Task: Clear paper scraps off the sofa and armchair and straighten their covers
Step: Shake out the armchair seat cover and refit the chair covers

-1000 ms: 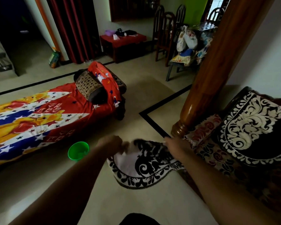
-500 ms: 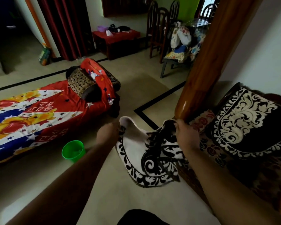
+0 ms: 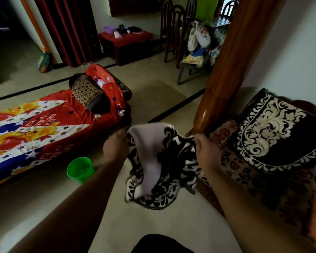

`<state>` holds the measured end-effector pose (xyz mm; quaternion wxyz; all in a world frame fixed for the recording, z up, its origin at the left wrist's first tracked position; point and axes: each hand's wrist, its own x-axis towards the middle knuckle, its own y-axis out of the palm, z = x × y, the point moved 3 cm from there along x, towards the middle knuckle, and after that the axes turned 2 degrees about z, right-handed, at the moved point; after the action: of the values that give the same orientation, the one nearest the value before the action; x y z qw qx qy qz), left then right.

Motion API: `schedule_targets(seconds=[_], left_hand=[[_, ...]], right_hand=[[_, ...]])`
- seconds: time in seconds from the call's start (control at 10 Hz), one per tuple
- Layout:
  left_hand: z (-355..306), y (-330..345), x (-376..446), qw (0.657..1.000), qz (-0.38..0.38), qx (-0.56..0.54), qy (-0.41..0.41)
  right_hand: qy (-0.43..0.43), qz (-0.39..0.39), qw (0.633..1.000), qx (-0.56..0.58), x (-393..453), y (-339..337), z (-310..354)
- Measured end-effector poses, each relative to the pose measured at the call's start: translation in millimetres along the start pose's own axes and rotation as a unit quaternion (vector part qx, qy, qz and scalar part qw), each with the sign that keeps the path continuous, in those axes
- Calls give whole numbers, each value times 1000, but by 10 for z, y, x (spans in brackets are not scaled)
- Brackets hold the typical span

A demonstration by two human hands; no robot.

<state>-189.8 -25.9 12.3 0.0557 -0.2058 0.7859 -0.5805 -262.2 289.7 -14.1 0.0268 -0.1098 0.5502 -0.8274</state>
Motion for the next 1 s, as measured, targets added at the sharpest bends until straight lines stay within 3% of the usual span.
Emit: schedule_targets(seconds=[0.1,0.2,0.3,0.4,0.5,0.6,0.7,0.8,0.9,1.0], left_hand=[[-47,227,-78,975,181,105,71],[-92,179,-59,984,169,45,43],[-151,116,18,999,28,11,42],[-62,376,-65,949,257,169,75],[-32,294,-17,987,149,59,25],[-32,259,82,991,111,75,25],[5,424,-34,920,354,137,101],[11,362,104,986,163,19,32],[-52,368,15,981,162,92,46],[-50,401,-71,979,191,51,44]], right_hand=[[181,49,964,188,-6,108,57],[166,140,973,73,-61,259,0],[21,5,999,48,-10,70,6],[43,258,965,-1,-33,271,-53],[22,163,985,51,11,148,-105],[36,56,996,52,64,62,-92],[115,274,954,50,-61,235,-118],[36,101,993,50,90,93,-62],[-1,109,993,47,147,85,-23],[82,264,961,-6,97,240,-173]])
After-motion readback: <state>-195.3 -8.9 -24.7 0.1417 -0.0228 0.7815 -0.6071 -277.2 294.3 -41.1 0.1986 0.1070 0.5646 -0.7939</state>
